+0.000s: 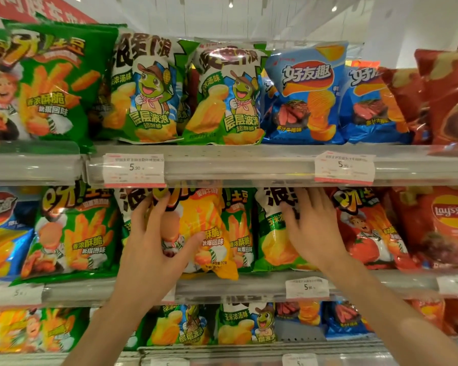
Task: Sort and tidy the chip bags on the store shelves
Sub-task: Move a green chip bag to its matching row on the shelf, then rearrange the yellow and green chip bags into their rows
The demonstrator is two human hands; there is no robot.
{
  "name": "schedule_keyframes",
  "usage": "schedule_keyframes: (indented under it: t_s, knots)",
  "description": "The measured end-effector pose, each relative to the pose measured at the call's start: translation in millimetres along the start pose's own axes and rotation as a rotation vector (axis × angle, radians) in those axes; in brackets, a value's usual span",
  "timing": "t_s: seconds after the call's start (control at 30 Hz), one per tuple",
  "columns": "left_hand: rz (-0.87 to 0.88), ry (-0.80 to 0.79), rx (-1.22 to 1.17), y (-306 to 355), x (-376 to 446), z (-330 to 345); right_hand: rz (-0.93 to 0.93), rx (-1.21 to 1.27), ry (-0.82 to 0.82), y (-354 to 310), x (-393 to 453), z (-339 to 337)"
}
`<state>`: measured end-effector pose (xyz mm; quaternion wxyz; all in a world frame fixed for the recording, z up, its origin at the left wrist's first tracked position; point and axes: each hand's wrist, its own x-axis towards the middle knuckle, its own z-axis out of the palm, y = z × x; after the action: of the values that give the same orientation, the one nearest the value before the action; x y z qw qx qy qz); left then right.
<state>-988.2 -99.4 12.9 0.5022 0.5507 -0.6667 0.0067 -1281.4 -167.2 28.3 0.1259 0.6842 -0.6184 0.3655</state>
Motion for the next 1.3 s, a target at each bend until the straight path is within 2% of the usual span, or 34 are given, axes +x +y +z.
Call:
schedule_keyframes:
  t_s: [0.13, 0.27, 0.57, 0.63, 0.73, 0.8, 0.9, 1.0, 1.13, 1.3]
  knots:
    - [-0.010, 0.002, -0.026, 2, -1, 1, -0.163, -0.198, -0.103, -13, -35, 10]
    - [-0.015, -0.019, -0.046, 0, -5, -3, -0.222, -0.329, -0.157, -10, -44, 26]
    - [-0.023, -0.044, -0.125, -8, -15, -17, -0.223, -0.330, -0.130, -16, -45, 24]
    - [-0.026, -0.052, -0.146, -9, -17, -18, -0.236, -0.211, -0.085, -28, -48, 17]
    - [-0.025, -0.075, -0.172, -11, -22, -21, -0.252, 0.122, -0.040, -60, -54, 0]
    - [-0.025, -0.077, -0.180, -13, -24, -23, -0.170, 0.351, -0.145, -85, -59, -13]
    - [-0.040, -0.075, -0.212, -11, -28, -27, 0.049, 0.661, -0.413, -114, -58, -19]
    - [-0.038, -0.093, -0.248, -11, -34, -29, 0.197, 0.921, -0.537, -130, -51, -12]
    - [-0.029, -0.143, -0.223, -12, -38, -31, 0.293, 1.069, -0.560, -141, -44, -12]
    - [-0.033, -0.158, -0.299, -10, -41, -36, 0.398, 1.068, -0.567, -137, -45, -10]
